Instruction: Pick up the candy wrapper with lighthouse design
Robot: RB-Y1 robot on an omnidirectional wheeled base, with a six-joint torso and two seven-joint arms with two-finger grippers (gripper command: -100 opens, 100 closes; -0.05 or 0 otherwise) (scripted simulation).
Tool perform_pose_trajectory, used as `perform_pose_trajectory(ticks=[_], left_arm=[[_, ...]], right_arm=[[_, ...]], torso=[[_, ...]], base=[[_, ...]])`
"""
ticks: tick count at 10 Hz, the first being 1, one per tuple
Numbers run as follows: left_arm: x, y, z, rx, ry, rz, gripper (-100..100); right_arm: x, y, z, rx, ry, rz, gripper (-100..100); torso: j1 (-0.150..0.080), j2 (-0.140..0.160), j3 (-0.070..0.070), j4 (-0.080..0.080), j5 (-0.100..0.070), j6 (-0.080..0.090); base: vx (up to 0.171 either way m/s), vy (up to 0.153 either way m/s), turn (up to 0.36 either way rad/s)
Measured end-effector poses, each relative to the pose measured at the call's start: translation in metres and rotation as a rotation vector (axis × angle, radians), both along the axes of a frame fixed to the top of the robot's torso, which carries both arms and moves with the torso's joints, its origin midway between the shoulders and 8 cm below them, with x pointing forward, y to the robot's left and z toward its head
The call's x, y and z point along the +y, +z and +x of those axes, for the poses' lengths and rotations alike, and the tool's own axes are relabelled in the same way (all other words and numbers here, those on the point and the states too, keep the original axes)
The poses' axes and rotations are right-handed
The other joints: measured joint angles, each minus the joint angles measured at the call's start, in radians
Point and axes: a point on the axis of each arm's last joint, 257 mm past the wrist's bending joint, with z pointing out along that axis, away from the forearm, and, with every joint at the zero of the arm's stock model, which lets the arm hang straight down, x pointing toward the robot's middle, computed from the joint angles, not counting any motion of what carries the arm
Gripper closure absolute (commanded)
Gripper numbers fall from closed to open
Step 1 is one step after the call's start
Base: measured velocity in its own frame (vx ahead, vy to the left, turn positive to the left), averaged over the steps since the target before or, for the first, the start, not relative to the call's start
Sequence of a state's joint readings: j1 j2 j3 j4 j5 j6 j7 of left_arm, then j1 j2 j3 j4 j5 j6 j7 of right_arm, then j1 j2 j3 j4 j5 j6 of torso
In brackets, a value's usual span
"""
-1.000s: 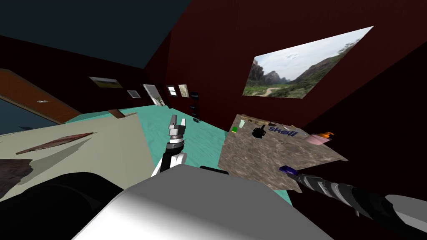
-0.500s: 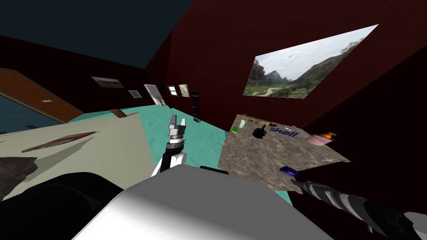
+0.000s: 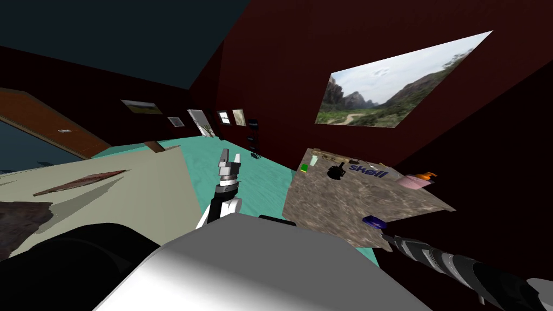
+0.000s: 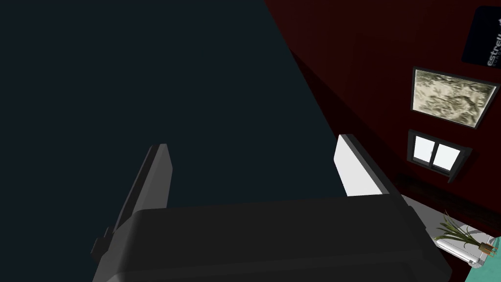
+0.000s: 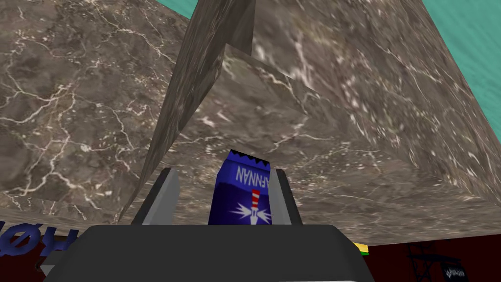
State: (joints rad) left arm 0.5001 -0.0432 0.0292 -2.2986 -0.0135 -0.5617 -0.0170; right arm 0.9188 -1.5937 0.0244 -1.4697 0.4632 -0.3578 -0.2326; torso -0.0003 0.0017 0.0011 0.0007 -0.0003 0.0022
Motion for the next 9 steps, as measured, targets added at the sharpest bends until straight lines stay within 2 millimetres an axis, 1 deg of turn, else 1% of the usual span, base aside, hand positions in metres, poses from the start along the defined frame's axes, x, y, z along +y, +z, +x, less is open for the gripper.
perform_pose_trajectory(ticks=[3, 4, 5, 7, 9], left_arm=[[0.0, 0.0, 0.0, 0.0, 0.0, 0.0, 0], [0.0, 0.0, 0.0, 0.0, 0.0, 0.0, 0], [0.0, 0.0, 0.0, 0.0, 0.0, 0.0, 0], [0.0, 0.0, 0.0, 0.0, 0.0, 0.0, 0], [0.0, 0.0, 0.0, 0.0, 0.0, 0.0, 0]], right_arm=[[0.0, 0.0, 0.0, 0.0, 0.0, 0.0, 100], [0.0, 0.0, 0.0, 0.0, 0.0, 0.0, 0], [0.0, 0.0, 0.0, 0.0, 0.0, 0.0, -100], [0.011, -0.004, -0.006, 0.012, -0.003, 0.043, -100], [0.021, -0.007, -0.012, 0.027, -0.004, 0.086, -100]], torso=[[0.0, 0.0, 0.0, 0.0, 0.0, 0.0], [0.0, 0.0, 0.0, 0.0, 0.0, 0.0], [0.0, 0.0, 0.0, 0.0, 0.0, 0.0], [-0.007, 0.005, 0.003, 0.001, -0.001, 0.001], [-0.008, 0.005, 0.003, 0.001, -0.002, 0.0]], base=[[0.0, 0.0, 0.0], [0.0, 0.0, 0.0], [-0.051, -0.063, -0.078], [-0.083, -0.122, -0.076], [-0.051, -0.107, -0.054]])
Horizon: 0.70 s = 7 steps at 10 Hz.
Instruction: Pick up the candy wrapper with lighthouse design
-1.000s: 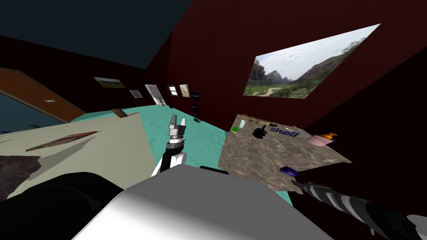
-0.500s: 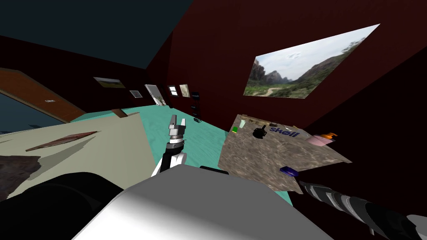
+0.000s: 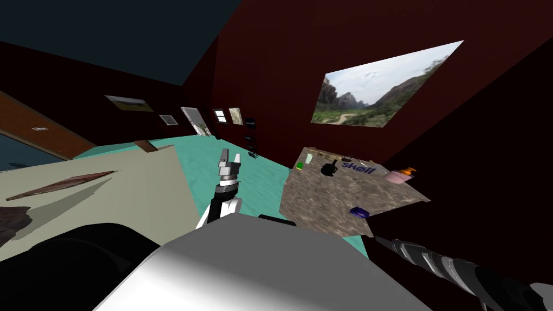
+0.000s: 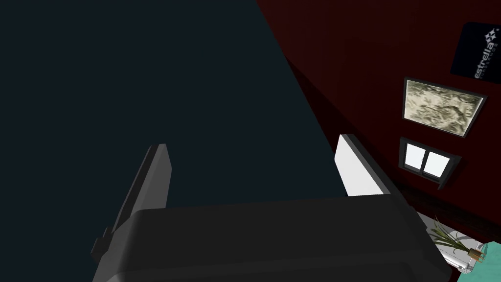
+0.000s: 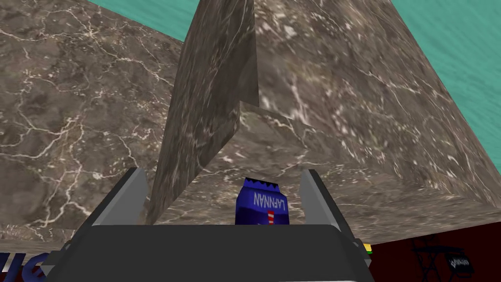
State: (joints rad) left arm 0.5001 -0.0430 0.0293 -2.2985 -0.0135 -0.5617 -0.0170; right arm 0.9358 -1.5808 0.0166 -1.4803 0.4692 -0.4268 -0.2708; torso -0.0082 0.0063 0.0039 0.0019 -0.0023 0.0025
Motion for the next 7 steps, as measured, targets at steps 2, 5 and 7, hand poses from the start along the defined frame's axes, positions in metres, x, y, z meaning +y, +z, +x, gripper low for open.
perform_pose_trajectory(ticks=[2, 5, 7], left_arm=[[0.0, 0.0, 0.0, 0.0, 0.0, 0.0, 0], [0.0, 0.0, 0.0, 0.0, 0.0, 0.0, 0], [0.0, 0.0, 0.0, 0.0, 0.0, 0.0, 0]], right_arm=[[0.012, -0.002, -0.009, 0.02, -0.003, 0.048, -100], [0.024, -0.003, -0.015, 0.051, 0.003, 0.092, -100], [0.015, 0.007, 0.003, 0.034, 0.018, 0.047, -100]], torso=[[-0.001, 0.001, 0.001, 0.0, 0.0, 0.0], [0.005, -0.002, -0.001, 0.0, 0.001, -0.001], [0.018, -0.011, -0.006, -0.003, 0.004, -0.001]], base=[[-0.085, -0.135, -0.076], [-0.005, -0.013, 0.019], [0.096, 0.164, 0.07]])
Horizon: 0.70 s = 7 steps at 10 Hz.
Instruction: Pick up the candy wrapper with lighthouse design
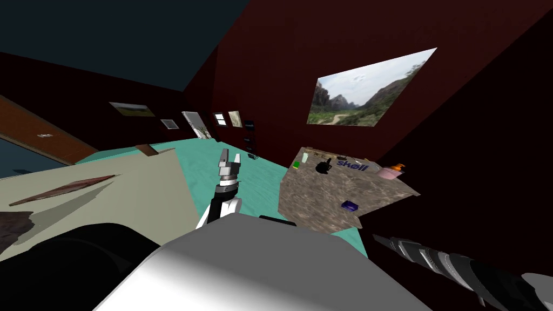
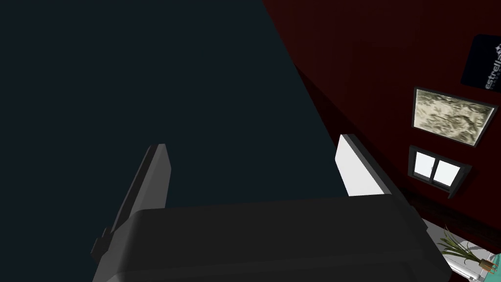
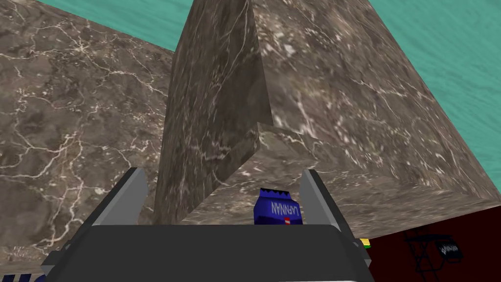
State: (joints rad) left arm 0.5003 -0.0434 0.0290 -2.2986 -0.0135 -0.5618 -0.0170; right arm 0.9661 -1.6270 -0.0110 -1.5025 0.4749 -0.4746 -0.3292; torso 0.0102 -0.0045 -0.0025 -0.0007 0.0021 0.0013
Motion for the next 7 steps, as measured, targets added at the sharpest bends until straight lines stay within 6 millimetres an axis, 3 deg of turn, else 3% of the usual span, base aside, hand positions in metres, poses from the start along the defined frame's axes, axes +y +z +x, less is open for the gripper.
perform_pose_trajectory(ticks=[5, 6, 7], left_arm=[[0.0, 0.0, 0.0, 0.0, 0.0, 0.0, 0], [0.0, 0.0, 0.0, 0.0, 0.0, 0.0, 0], [0.0, 0.0, 0.0, 0.0, 0.0, 0.0, 0]], right_arm=[[-0.025, 0.02, 0.034, -0.051, 0.027, -0.12, -100], [-0.026, 0.021, 0.035, -0.053, 0.028, -0.125, 0], [-0.026, 0.021, 0.035, -0.053, 0.028, -0.124, -100]], torso=[[-0.001, 0.001, 0.0, 0.0, 0.0, 0.001], [-0.005, 0.004, 0.002, 0.001, -0.001, 0.001], [-0.008, 0.006, 0.003, 0.001, -0.002, 0.001]], base=[[0.07, 0.112, 0.029], [0.006, 0.01, 0.0], [-0.006, -0.008, 0.033]])
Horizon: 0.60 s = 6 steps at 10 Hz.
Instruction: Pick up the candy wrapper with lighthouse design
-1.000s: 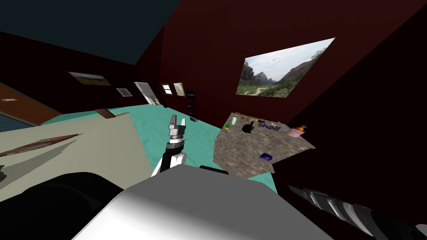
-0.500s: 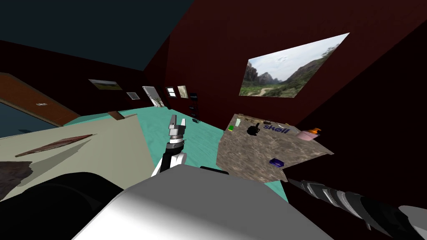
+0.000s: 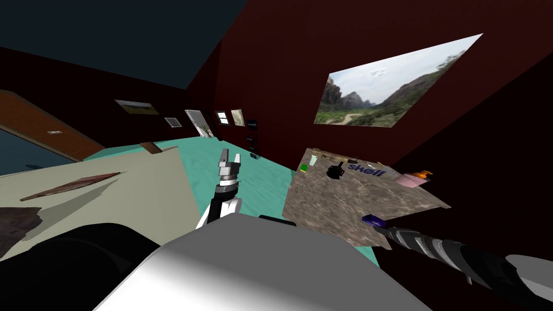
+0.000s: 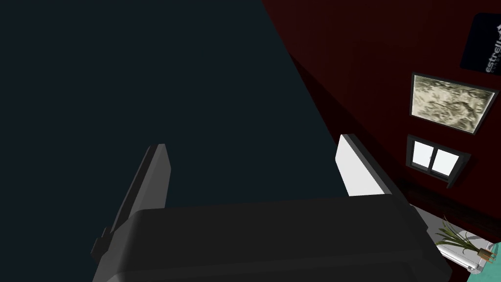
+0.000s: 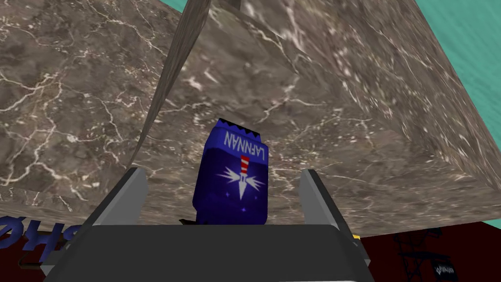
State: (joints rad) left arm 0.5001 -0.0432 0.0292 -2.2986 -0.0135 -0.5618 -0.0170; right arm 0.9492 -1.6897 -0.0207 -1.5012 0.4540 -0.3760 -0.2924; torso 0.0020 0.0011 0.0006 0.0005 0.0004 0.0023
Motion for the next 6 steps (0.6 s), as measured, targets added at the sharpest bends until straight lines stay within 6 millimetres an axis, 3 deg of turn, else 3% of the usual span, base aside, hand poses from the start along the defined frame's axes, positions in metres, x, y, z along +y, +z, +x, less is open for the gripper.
perform_pose_trajectory(ticks=[4, 5, 6], left_arm=[[0.0, 0.0, 0.0, 0.0, 0.0, 0.0, 0], [0.0, 0.0, 0.0, 0.0, 0.0, 0.0, 0], [0.0, 0.0, 0.0, 0.0, 0.0, 0.0, 0]], right_arm=[[-0.004, -0.021, -0.025, 0.001, -0.032, 0.003, -100], [-0.004, -0.021, -0.025, 0.002, -0.033, 0.002, 100], [-0.004, -0.021, -0.025, 0.002, -0.033, 0.002, 100]], torso=[[-0.003, 0.003, 0.002, 0.001, -0.001, 0.0], [-0.003, 0.002, 0.001, 0.001, -0.001, 0.0], [-0.002, 0.002, 0.001, 0.0, -0.001, 0.0]], base=[[-0.01, -0.013, 0.039], [0.0, 0.0, 0.0], [0.0, 0.0, 0.0]])
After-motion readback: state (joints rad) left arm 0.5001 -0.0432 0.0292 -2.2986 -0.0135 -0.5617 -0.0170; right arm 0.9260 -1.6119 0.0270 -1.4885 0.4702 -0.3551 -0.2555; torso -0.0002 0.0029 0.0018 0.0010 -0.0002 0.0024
